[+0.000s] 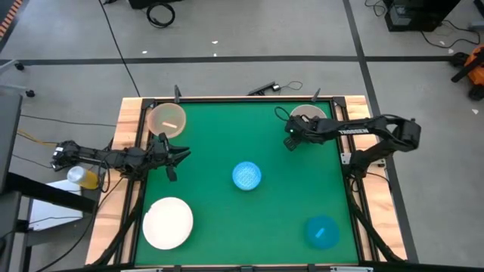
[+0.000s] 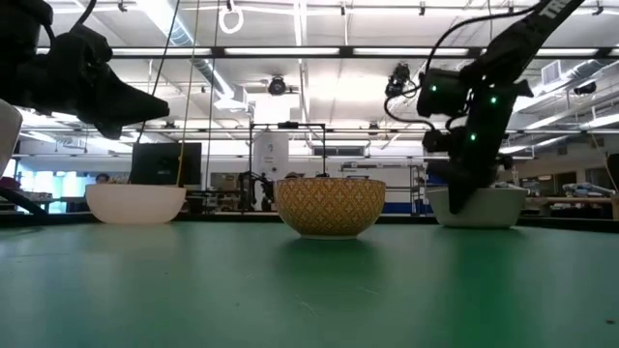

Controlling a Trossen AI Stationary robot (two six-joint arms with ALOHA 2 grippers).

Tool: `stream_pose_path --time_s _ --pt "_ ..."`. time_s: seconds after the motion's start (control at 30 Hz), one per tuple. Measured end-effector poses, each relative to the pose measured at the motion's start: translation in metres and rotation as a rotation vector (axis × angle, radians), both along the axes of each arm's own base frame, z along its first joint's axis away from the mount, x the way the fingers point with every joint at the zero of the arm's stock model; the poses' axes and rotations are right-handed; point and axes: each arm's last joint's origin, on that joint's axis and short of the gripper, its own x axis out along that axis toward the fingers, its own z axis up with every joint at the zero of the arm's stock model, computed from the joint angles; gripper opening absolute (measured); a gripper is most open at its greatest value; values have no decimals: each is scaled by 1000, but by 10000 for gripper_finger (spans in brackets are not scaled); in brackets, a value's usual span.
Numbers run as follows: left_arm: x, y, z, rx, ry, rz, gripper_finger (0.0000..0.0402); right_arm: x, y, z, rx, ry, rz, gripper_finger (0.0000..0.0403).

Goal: Nest bowls inside each other
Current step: Stack the gray bowl on top of the white bowl

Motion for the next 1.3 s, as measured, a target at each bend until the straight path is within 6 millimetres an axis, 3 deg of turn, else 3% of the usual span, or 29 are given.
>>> stream_pose_path --time_s 0.2,0.33,0.5,0.7,0.9,1.1,1.3 --pt "1 -6 18 -1 -3 -90 87 7 5 -6 71 -25 54 16" --pt "5 -8 22 14 45 -104 87 12 19 3 47 -60 107 25" --pt "13 -10 18 32 128 -106 87 33 35 33 -9 -207 229 10" --pt "20 -12 12 49 192 -103 87 74 49 68 -91 -387 421 11" --pt "20 -8 20 54 133 33 87 128 53 88 -175 -434 567 10" --pt "19 -8 37 63 164 43 87 172 58 79 -212 -361 673 10" --pt "17 -7 39 54 235 46 87 183 59 52 -155 -281 712 10"
